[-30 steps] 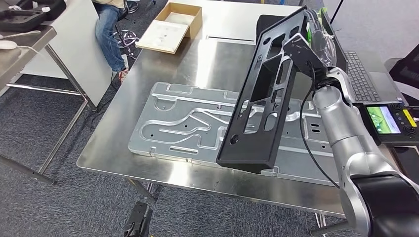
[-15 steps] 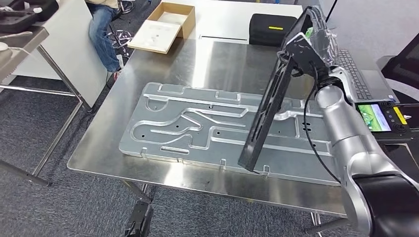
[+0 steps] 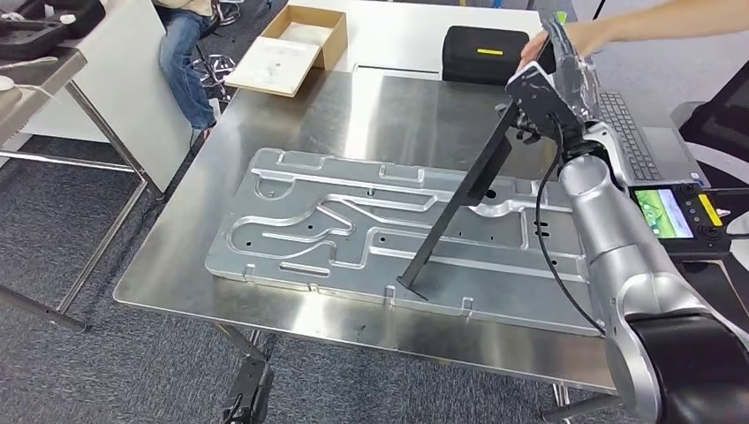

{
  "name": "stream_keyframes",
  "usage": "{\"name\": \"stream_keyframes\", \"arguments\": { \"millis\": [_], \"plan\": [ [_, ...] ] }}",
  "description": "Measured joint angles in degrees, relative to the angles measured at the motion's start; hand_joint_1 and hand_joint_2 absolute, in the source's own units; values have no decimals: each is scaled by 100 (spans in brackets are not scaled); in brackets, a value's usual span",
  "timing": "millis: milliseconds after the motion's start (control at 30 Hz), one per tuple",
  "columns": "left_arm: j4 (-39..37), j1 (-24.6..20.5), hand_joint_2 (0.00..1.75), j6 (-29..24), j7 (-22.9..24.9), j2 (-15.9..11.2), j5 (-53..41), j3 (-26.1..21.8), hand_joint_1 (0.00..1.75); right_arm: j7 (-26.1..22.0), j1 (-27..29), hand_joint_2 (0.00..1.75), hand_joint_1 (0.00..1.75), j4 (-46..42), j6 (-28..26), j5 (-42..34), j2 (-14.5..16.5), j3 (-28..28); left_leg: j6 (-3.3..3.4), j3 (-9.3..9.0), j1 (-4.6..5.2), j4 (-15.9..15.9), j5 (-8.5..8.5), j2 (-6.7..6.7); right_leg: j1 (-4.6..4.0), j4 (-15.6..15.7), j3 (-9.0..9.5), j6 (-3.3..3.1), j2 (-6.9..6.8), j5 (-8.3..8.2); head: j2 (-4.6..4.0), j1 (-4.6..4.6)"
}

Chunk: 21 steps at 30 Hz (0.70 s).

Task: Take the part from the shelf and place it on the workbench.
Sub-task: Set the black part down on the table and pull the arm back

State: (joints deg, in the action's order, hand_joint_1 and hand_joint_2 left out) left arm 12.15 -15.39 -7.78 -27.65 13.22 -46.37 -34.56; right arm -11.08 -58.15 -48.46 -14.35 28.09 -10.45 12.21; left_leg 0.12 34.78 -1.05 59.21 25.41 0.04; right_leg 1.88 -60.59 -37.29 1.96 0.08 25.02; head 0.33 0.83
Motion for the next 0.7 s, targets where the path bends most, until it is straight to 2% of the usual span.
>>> {"name": "stream_keyframes", "arguments": {
  "millis": [67, 100, 133, 200, 233, 267, 300, 333, 400, 467, 567, 633, 700],
  "plan": [
    [0, 11, 0, -1, 2, 1, -1, 0, 0, 14, -13, 175, 0, 2, -2, 0, 2, -3, -43, 31, -13, 29, 45, -9, 3, -2, -9, -98, -11, -7, 0, 0],
    [0, 12, 0, -1, 2, 0, -1, 0, 0, 12, -25, 175, 0, 1, -1, 0, 3, -3, -60, 86, -19, 162, 141, -8, 8, 7, -10, -143, -12, -19, 0, 0],
    [0, 10, 0, -1, 2, 0, -1, 0, 0, 9, -33, 175, 0, -2, 0, 0, 4, -3, -70, 192, -22, 412, 295, -7, 8, 15, -7, -182, -13, -26, 0, 1],
    [0, 9, 0, -1, 2, 0, -1, 0, 0, 6, -30, 175, 0, -2, 1, 0, 14, -3, -75, 517, -18, 1162, 650, -7, -23, 15, -7, -226, -11, -27, 0, 1],
    [0, 11, 0, -1, 2, 0, -1, 0, 0, 9, -28, 175, 0, -1, 0, 0, 18, -3, -68, 668, -15, 1480, 750, -7, -44, 15, -5, -235, -9, -25, 0, 1],
    [0, 14, 0, 0, 2, 0, -1, 0, 0, 12, -27, 175, 0, 0, 0, 0, 22, -3, -51, 741, -11, 1621, 749, -7, -66, 15, -1, -240, -8, -23, 0, 0],
    [0, 15, 0, 0, 2, 0, -1, 0, 0, 13, -29, 175, 0, -1, -1, 0, 22, -3, -21, 713, -4, 1545, 643, -8, -87, 14, 7, -244, -6, -21, 0, 0],
    [0, 15, 0, 0, 2, 0, -1, 0, 0, 15, -34, 175, 0, -3, -2, 0, 22, -3, 22, 586, 10, 1263, 459, -10, -105, 14, 20, -246, -6, -18, 0, 0],
    [0, 11, 0, 0, 2, -2, -1, 0, 0, 18, -47, 175, 0, -8, -4, 0, 22, -4, 127, 234, 57, 494, 124, -19, -130, 15, 34, -243, -8, -13, 0, -1],
    [0, 11, 0, 0, 2, -5, -1, 0, 0, 21, -58, 175, 0, -8, -6, 0, 22, -5, 173, 53, 97, 87, 21, -21, -133, 25, 20, -212, -10, -25, 0, -1],
    [0, 12, 0, -1, 1, -4, 1, -2, 0, 20, -72, 175, 0, -11, -8, 0, 19, -9, 189, 4, 91, -33, -30, -9, -126, 54, 19, -124, -9, -38, 0, -2],
    [0, 0, 0, 0, -1, 2, 1, -2, 0, 20, -96, 175, 0, -12, -10, 0, 12, -23, 228, -35, 58, -131, -92, 9, -124, -201, -90, -76, -6, 155, 0, -4],
    [0, -1, 0, 0, -2, 5, 1, -2, 0, 21, -101, 175, 0, -4, -11, -1, 6, -44, 251, -37, 55, -153, -111, 19, -108, -855, -386, -40, -5, 507, 0, -5]
  ]
}}
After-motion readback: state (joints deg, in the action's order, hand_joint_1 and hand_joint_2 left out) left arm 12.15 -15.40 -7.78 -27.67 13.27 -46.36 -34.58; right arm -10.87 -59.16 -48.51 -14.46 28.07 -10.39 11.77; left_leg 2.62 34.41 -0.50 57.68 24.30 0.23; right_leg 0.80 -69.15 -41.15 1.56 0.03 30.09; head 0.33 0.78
